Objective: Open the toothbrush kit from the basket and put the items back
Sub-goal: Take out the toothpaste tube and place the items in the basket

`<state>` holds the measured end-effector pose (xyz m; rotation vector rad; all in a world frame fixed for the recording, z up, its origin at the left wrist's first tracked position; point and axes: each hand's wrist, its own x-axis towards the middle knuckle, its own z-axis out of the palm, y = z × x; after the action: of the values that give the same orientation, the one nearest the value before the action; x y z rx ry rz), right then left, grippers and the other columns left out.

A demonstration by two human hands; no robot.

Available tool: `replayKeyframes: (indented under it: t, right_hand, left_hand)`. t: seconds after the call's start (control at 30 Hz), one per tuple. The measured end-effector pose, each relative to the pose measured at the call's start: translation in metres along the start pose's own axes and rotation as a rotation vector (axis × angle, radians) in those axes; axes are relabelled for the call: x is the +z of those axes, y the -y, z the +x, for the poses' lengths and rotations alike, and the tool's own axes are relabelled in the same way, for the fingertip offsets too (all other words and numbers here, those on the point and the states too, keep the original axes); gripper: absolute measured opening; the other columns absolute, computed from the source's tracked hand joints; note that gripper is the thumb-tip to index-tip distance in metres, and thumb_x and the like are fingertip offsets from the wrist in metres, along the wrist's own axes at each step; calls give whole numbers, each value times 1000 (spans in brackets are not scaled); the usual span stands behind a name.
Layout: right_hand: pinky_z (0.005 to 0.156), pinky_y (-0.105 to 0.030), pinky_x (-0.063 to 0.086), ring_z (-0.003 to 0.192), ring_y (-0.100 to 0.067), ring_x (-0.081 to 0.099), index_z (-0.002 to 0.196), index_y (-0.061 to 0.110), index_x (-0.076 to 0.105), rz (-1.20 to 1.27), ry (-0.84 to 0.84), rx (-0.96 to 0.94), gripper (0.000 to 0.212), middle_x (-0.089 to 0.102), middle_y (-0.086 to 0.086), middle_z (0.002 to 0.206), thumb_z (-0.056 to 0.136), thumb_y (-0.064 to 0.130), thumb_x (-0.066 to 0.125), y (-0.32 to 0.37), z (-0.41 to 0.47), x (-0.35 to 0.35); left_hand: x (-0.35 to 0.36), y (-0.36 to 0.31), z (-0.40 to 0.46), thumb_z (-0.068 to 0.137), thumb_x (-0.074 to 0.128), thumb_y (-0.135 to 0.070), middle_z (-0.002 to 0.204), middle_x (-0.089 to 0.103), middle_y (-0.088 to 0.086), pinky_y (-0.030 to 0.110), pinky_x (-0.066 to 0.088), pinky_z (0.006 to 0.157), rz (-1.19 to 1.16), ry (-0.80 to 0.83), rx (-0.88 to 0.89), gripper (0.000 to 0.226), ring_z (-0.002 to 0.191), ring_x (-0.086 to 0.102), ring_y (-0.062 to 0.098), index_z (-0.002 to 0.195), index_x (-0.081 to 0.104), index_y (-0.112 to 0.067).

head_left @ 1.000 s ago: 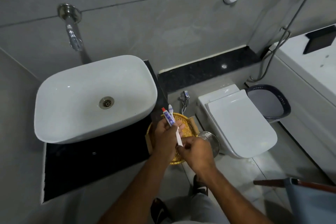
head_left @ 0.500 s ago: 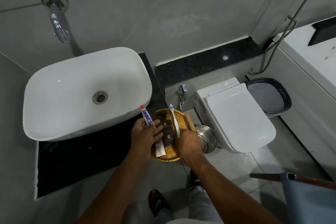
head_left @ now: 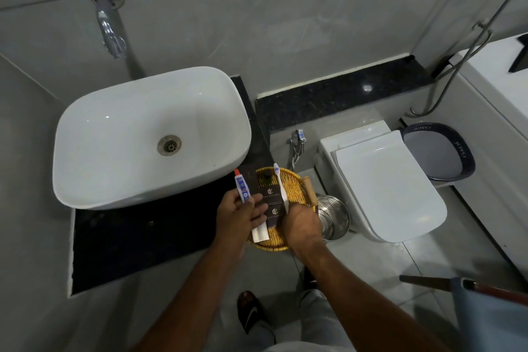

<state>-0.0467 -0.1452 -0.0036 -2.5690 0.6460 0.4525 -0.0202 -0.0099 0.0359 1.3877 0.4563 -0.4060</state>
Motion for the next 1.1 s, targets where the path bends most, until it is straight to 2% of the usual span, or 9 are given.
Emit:
replayKeyframes:
  t: [0.2,0.37,0.43,0.57,0.63,0.7,0.83,0.97,1.1]
  right_hand:
    - [58,-26,47,64,-16,57,96,14,68,-1,-22,-16,10,71,-4,85,90,22,67,-1,-1,0]
    - [59,-27,54,65,-16,63,90,15,69,118,-54,12,11,69,-1,78,93,23,62,-5,-1,-3]
    - [52,-21,48,61,-12,61,88,18,69,190,-117,5,15,72,-1,79,94,25,57,-7,-3,-5]
    - [39,-14,42,49,-6,60,80,20,73,538,-217,-55,25,69,5,64,95,29,55,-15,-18,-17]
    - [45,-25,54,54,-12,66,78,17,74,748,-176,-64,28,71,-3,64,93,35,60,-19,-26,-27]
    - [51,-33,58,56,-21,70,76,16,75,871,-99,-29,26,73,-7,66,90,37,67,-23,-25,-40]
    - [43,-28,52,45,-12,63,73,15,75,790,79,26,9,70,-2,57,81,15,78,-27,1,-68]
    - [40,-16,45,42,-1,60,73,16,74,544,215,-45,9,68,4,54,77,18,82,-23,31,-90]
    - [52,-22,53,60,-6,66,68,21,74,358,260,-134,11,72,4,67,78,18,80,-12,57,-98]
  left_hand:
    - [3,2,0,99,56,-11,108,75,5,31,63,67,1,7,-2,18,89,77,21,113,56,-23]
    - [5,3,-1,97,59,-12,107,74,6,28,62,65,60,13,31,18,86,77,18,101,57,-30]
    - [7,7,-2,96,60,-13,106,73,5,26,62,62,143,12,46,17,85,77,15,103,58,-28]
    - [9,30,-10,98,57,-15,112,69,5,39,64,71,605,32,239,17,88,73,16,114,62,-15]
    - [14,44,-22,98,56,-15,114,60,-6,31,62,76,810,54,386,21,94,68,11,117,65,-13]
    - [21,57,-32,96,57,-13,112,69,0,24,57,80,1038,56,532,29,97,69,13,124,64,-9]
    - [40,64,-43,86,65,-1,115,72,19,34,61,75,1253,75,587,49,95,74,29,134,58,-1]
    - [55,58,-43,78,71,0,125,67,25,33,63,63,1379,67,596,60,92,75,32,136,56,3]
    - [65,54,-39,92,65,-16,131,63,24,34,63,67,1383,44,565,54,95,73,30,142,49,-1]
